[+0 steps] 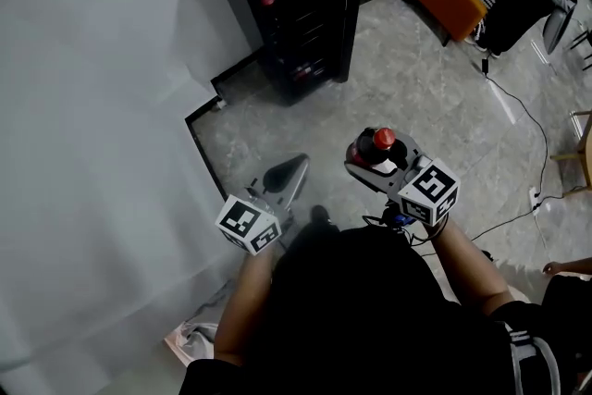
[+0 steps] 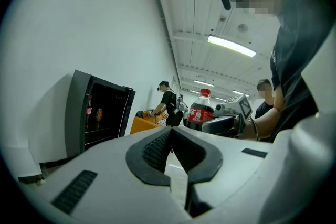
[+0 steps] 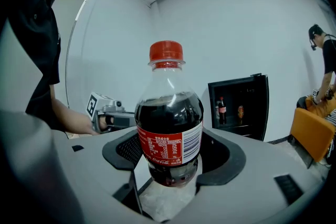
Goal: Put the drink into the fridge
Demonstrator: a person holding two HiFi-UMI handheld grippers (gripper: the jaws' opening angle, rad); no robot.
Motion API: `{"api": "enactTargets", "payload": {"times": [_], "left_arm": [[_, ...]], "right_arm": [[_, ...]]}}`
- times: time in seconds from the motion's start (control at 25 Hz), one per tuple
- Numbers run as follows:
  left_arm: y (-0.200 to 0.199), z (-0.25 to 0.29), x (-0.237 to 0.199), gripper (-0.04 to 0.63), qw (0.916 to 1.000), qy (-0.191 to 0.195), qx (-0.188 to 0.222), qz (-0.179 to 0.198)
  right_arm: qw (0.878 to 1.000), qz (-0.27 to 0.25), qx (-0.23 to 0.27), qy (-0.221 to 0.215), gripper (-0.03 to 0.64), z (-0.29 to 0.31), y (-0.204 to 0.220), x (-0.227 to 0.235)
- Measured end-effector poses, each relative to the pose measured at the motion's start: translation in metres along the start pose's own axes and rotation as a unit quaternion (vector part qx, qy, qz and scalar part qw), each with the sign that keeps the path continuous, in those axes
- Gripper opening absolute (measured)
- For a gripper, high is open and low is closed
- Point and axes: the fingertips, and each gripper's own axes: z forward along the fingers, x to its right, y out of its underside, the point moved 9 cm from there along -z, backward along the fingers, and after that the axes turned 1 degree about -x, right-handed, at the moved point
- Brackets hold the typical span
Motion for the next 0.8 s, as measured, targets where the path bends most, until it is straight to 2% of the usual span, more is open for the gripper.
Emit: {"api": "enactTargets", "payload": {"times": [0.32, 0.52, 0.8], "left_arm": [[-0.016, -0.002, -0.06, 0.012, 0.9998, 0.017, -0.008, -0.003], [-0.015, 0.012, -0.083, 0.012, 0.9993, 0.02, -0.025, 0.021], [-0.016, 0.042, -0.109, 0.012, 0.9992, 0.012, -0.037, 0.011]], "right_arm": [[1.0, 0.01, 0.008, 0.023, 0.327, 0.047, -0.026, 0.015], [0.999, 0.004, 0.0, 0.033, 0.327, 0.065, -0.024, 0.031], [1.0, 0.008, -0.005, 0.015, 0.327, 0.087, -0.029, 0.069]]}}
